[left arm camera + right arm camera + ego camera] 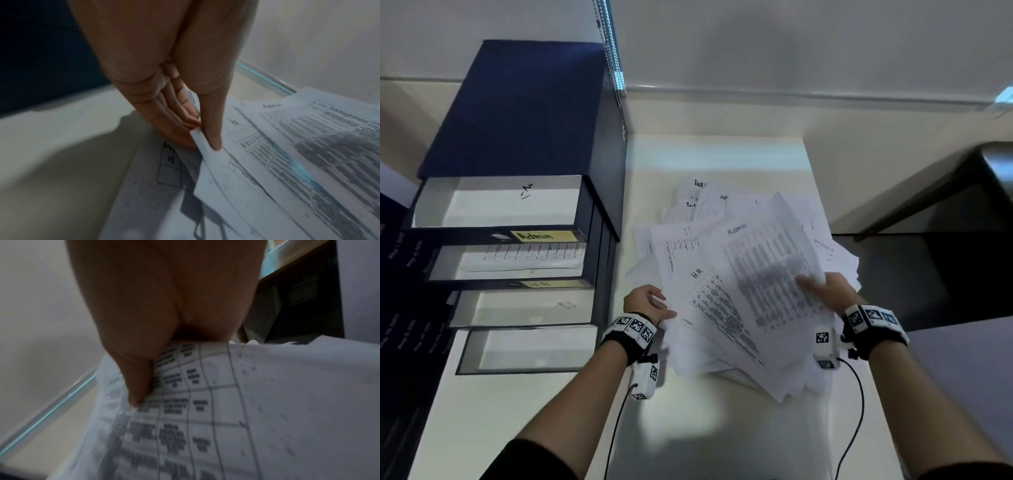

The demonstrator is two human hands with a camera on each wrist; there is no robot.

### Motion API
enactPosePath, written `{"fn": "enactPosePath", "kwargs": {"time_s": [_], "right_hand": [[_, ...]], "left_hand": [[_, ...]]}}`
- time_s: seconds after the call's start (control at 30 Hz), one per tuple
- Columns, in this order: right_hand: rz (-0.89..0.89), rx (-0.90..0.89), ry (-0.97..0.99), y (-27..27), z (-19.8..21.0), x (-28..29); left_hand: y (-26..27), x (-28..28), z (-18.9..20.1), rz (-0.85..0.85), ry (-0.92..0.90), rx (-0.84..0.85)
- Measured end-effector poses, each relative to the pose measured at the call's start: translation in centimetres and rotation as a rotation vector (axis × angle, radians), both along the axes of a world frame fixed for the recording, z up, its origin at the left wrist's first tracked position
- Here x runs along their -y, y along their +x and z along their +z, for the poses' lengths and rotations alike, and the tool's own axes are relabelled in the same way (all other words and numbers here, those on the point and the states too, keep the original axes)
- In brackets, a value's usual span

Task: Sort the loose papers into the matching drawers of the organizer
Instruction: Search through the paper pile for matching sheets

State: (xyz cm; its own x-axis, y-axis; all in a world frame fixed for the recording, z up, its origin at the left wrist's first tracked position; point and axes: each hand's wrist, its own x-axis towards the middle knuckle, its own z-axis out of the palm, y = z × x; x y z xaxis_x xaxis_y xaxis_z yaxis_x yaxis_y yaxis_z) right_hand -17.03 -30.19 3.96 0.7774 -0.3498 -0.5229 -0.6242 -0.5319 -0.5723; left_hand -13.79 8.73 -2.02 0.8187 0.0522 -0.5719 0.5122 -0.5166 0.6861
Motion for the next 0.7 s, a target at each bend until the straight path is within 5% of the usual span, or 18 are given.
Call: {"fn": "enactPosePath", "kwargs": {"time_s": [0.13,0.27,0.47,0.6,0.7], "right_hand": [[0.131,-0.254,0.038,-2.3,-1.6,-0.6],[0.162,-0.172,-0.18,-3.4,-3.1,-3.3],[0.237,-0.267,-0.208,-3.3,-3.9,-6.2],[0.039,-0.096,-0.383,-3.0,-3.4,-5.6],[-0.09,-0.07,-0.471,-3.0,-3.1,-4.2]], "left_hand": [[1.0,-0.8,0.2,-0.009,0.006,0.076],[2.4,-2.1,-0.3,-0.045,-0.017,0.175],[2.1,-1.8,1.9,-0.222,-0.017,0.123],[2.1,-1.4,3.1,-0.444,0.109,0.174],[2.6,-1.1,5.2,-0.25,0.127,0.462]]}}
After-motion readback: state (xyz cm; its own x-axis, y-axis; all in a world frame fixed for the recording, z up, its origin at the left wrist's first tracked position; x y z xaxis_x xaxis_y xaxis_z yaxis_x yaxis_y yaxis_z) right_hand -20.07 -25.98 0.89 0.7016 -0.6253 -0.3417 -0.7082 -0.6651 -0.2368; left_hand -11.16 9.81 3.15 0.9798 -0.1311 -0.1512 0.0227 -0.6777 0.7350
